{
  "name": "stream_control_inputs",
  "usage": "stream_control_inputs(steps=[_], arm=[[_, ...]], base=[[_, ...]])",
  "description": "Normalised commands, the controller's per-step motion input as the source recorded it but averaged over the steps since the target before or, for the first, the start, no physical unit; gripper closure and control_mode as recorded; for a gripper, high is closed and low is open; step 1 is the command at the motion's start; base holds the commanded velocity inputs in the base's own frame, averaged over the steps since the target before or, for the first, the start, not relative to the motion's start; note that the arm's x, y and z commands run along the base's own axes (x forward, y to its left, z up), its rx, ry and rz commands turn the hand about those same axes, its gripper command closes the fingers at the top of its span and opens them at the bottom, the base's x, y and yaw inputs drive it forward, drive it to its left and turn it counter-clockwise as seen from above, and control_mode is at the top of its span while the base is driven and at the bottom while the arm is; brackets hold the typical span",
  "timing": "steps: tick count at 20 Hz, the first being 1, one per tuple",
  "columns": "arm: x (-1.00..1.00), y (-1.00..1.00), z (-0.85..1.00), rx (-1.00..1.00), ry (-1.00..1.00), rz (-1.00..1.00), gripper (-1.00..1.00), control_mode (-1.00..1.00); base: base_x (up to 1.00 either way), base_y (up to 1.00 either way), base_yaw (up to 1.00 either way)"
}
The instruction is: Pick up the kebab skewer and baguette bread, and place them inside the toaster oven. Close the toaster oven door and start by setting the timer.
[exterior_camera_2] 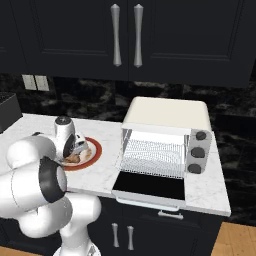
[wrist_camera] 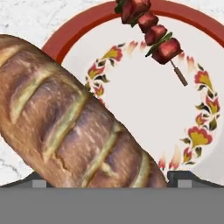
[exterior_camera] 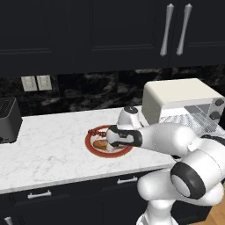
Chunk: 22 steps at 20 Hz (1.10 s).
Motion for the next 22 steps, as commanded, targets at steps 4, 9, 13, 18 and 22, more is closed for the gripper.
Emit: stream_control_inputs(steps=[4,9,13,18,22], arm=[[-0.88,-0.43,0.91,0.01,-0.05,0.02,1.00,-1.00],[-0.60,-0.56,0.99,0.00,0.00,0.00,1.00,-1.00],[-0.77,-0.83,0.62,0.00,0.00,0.00,1.00,-1.00],[-0.43,-0.86,0.66,0.00,0.00,-0.06,1.00,-1.00],[-0.17,-0.93,0.69,0.00,0.00,-0.19,1.00,-1.00]], base=[[0.00,0.00,0.00],[0.00,0.00,0.00],[0.00,0.00,0.00],[0.00,0.00,0.00],[0.00,0.00,0.00]])
